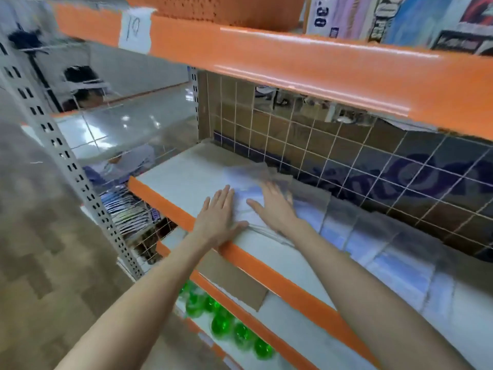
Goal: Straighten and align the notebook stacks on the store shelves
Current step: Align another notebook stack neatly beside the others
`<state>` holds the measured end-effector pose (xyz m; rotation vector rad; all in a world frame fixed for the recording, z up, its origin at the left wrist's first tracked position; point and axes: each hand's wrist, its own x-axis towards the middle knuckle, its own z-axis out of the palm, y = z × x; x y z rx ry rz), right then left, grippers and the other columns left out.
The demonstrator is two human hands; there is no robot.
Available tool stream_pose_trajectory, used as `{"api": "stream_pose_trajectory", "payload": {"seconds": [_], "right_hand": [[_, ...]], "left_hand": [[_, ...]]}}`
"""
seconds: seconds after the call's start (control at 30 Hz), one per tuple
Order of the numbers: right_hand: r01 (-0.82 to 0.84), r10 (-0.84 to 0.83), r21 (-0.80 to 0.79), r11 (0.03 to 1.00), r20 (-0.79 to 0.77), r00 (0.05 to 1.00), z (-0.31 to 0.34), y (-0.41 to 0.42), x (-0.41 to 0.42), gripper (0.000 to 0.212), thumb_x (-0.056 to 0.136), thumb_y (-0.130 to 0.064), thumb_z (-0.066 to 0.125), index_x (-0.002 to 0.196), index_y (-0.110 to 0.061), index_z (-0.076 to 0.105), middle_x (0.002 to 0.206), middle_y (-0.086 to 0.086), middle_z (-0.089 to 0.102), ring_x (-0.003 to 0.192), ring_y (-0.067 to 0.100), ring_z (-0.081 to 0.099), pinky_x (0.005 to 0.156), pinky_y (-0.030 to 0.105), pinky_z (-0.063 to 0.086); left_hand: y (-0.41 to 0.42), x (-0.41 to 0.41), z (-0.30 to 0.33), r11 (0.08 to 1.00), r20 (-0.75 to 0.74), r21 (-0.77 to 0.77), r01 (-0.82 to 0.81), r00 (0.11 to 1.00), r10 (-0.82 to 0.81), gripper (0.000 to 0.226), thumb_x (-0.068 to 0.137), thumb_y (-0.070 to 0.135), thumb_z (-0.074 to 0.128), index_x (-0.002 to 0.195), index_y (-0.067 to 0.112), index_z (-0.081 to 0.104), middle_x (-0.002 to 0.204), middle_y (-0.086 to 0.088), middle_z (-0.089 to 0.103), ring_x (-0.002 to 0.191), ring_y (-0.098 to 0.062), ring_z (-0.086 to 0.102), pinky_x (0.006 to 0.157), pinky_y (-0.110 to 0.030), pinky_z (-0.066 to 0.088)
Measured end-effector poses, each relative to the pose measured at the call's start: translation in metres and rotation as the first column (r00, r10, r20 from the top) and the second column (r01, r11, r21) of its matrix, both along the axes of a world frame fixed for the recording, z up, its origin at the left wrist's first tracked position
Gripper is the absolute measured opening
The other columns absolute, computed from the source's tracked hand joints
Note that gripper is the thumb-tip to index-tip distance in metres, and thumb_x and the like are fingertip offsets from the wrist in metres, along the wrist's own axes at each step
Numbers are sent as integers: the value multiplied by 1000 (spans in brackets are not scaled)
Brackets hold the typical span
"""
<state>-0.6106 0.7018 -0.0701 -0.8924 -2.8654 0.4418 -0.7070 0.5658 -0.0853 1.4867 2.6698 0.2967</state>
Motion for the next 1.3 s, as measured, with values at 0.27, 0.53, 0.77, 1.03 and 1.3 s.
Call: {"api": "stream_pose_trajectory", "payload": {"seconds": [0.27,0.53,0.77,1.03,1.3], "right_hand": [[111,-126,85,990,206,970,-7,-6,-20,67,98,-56,22,152,-18,10,160,-4,4,146,12,-1,116,44,-2],[188,-207,105,977,217,954,-10,-23,-11,71,96,-60,21,153,-20,8,160,-5,1,146,9,-3,116,46,-6],[189,-208,108,976,212,955,-11,-60,27,79,92,-65,27,153,-21,2,160,-4,-6,146,11,-8,114,48,-10],[184,-262,322,929,219,940,-10,-93,47,70,95,-18,46,151,-10,5,159,7,5,145,21,8,116,47,1],[233,-296,314,920,169,940,-11,-100,51,61,98,-2,26,150,-7,-4,159,12,-4,147,24,-4,117,38,-5]], "left_hand": [[22,-48,-12,949,125,-44,313,944,-305,104,81,72,44,150,15,-8,157,-3,-16,145,-17,-12,116,-37,-6],[18,-51,-11,922,169,-12,387,910,-380,99,82,68,48,151,15,0,158,-2,-9,145,-16,-8,116,-37,-4],[4,-22,-9,927,59,-45,372,927,-369,80,91,42,52,150,11,7,159,-4,0,145,-21,1,116,-40,6],[-18,7,-6,934,-99,-66,351,929,-356,66,95,2,29,150,13,-6,158,-3,-9,146,-20,-4,116,-38,2],[-25,21,-2,914,-264,-136,383,875,-406,65,97,3,29,148,7,-13,158,-9,-10,146,-23,-6,116,-40,-3]]}}
